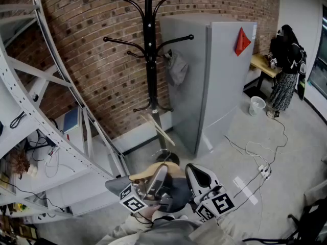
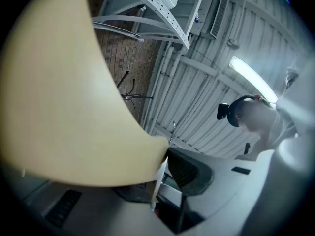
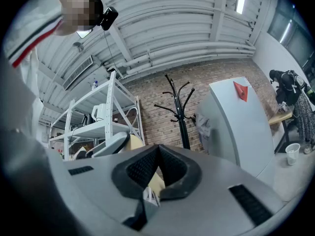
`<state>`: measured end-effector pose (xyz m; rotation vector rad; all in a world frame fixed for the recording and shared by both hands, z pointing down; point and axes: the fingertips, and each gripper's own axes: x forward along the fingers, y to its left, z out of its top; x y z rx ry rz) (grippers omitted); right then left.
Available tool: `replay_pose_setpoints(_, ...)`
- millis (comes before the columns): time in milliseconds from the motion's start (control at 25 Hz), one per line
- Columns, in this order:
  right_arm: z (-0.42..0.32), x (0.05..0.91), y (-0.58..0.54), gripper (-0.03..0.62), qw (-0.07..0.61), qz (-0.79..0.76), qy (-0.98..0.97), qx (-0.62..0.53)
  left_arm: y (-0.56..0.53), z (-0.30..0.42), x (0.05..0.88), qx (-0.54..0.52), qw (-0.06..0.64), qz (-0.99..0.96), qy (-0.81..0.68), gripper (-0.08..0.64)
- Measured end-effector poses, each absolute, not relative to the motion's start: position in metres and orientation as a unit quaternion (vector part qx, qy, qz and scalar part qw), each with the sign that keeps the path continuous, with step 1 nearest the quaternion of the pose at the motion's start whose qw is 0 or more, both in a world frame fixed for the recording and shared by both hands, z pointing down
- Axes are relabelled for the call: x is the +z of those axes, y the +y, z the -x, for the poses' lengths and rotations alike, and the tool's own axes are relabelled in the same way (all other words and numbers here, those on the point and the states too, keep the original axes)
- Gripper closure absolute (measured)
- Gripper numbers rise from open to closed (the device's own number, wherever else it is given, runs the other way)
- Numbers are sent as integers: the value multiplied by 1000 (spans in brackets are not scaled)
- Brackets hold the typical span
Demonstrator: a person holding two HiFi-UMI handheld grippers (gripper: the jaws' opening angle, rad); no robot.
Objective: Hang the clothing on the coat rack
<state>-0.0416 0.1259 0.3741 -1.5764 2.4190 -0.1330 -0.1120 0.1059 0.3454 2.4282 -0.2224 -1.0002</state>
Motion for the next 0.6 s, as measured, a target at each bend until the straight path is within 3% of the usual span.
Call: replay_pose_setpoints(600,21,386,110,569,125,538,831,-59,79,98,349,-365,246,-892,-100,451)
